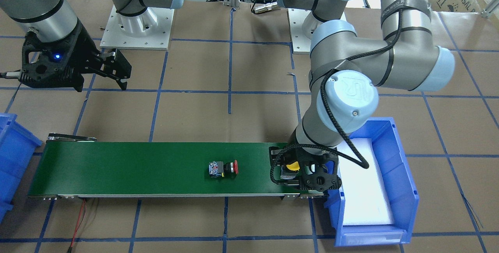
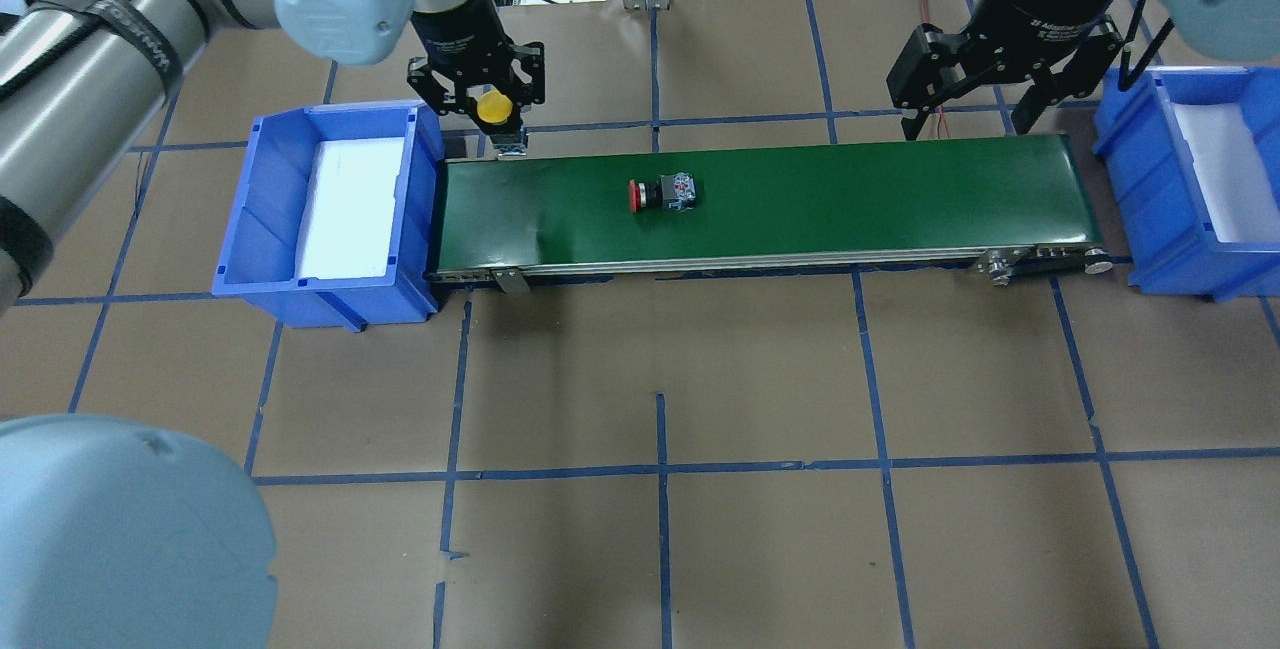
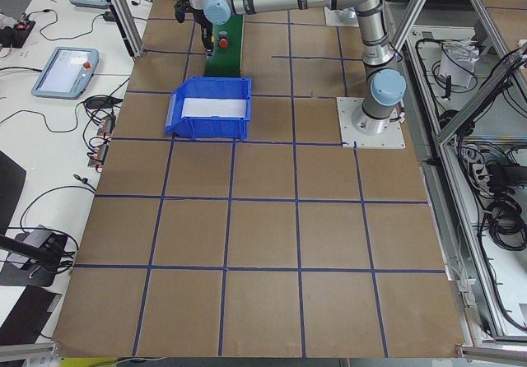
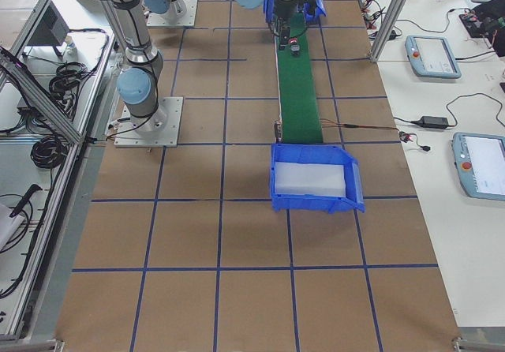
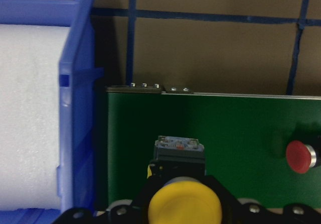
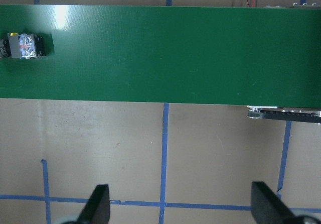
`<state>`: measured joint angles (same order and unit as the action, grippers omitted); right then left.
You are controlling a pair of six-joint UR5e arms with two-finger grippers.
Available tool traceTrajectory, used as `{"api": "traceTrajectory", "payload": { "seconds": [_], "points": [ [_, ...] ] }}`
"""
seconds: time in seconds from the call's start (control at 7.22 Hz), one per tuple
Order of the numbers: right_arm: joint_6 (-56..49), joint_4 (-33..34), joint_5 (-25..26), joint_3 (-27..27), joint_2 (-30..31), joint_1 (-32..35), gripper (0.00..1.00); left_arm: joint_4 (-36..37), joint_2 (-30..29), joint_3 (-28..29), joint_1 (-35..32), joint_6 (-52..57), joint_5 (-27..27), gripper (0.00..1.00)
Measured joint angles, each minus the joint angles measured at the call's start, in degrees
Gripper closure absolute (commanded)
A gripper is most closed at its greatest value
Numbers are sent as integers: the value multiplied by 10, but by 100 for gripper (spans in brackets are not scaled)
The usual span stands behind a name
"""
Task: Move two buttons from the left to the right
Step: 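Lower the yellow button onto the belt and open the left gripper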
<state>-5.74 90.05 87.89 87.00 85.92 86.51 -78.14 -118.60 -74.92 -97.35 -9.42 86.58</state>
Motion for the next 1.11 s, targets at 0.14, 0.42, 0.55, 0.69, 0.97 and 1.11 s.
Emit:
{"api": "traceTrajectory", "payload": {
  "seconds": [0.14,0.42,0.55,0.69,0.97,1.11],
  "points": [
    [-1,-1,0,0,-1,-1,0,18,-14,-8,-11,-16,0,69],
    [-7,-2,1,0,-1,-4,0,40,-24,-25,-30,-53,0,68],
    [-14,-3,0,1,-1,-8,0,51,-25,-32,-37,-61,1,64],
    [-21,-3,0,1,-1,-12,0,55,-21,-43,-41,-64,2,57],
    [-47,-3,0,1,-1,-16,0,58,-10,-66,-41,-63,1,5],
    [-63,-4,0,0,-1,-17,0,59,-10,-69,-40,-65,1,0]
  ]
}}
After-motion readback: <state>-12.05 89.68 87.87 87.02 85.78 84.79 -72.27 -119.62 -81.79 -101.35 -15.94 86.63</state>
